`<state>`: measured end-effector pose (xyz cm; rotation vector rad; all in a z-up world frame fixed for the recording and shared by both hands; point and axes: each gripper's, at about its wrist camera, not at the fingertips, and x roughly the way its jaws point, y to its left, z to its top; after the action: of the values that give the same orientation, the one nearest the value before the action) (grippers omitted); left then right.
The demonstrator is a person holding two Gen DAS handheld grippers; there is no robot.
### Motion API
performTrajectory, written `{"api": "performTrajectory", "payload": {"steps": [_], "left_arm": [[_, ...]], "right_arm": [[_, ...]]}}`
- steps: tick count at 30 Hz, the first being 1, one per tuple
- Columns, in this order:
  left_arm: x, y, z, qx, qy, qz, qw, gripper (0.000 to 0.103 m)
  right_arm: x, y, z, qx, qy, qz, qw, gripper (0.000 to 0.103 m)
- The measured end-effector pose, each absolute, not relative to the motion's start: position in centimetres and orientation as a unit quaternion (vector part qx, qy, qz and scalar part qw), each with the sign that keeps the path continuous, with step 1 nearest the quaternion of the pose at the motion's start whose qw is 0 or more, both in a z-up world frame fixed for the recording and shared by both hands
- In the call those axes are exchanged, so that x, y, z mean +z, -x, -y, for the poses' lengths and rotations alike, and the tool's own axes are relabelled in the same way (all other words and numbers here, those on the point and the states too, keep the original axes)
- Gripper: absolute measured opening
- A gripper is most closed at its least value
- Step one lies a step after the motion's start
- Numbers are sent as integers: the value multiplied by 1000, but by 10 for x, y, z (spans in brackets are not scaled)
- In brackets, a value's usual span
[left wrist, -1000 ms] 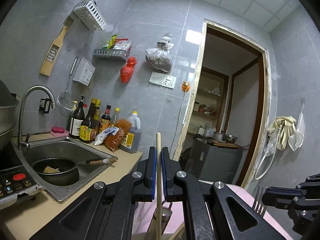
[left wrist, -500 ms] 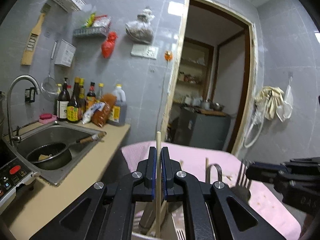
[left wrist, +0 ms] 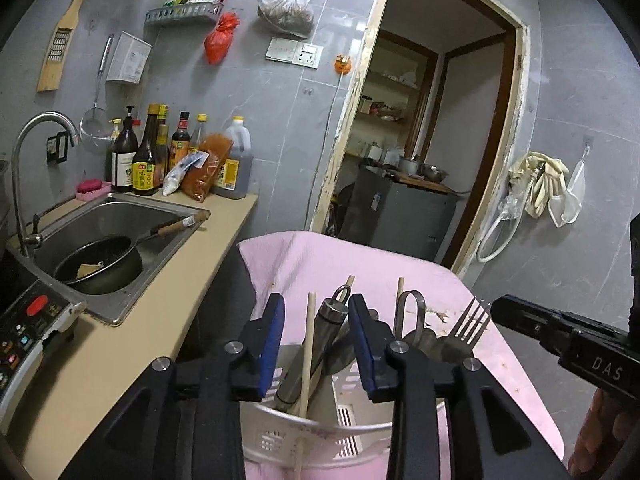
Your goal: Organize utensils
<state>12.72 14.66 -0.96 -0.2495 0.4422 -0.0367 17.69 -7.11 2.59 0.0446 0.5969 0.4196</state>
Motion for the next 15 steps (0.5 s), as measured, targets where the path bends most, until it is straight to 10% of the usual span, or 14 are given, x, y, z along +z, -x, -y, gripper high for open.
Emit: {"api": "performTrajectory", "payload": {"steps": [15], "left_arm": [[20,-88,-122,-1,130,-239,962,103]], "right_arm": [[43,-134,155,134,-50,-253,957,62]]}}
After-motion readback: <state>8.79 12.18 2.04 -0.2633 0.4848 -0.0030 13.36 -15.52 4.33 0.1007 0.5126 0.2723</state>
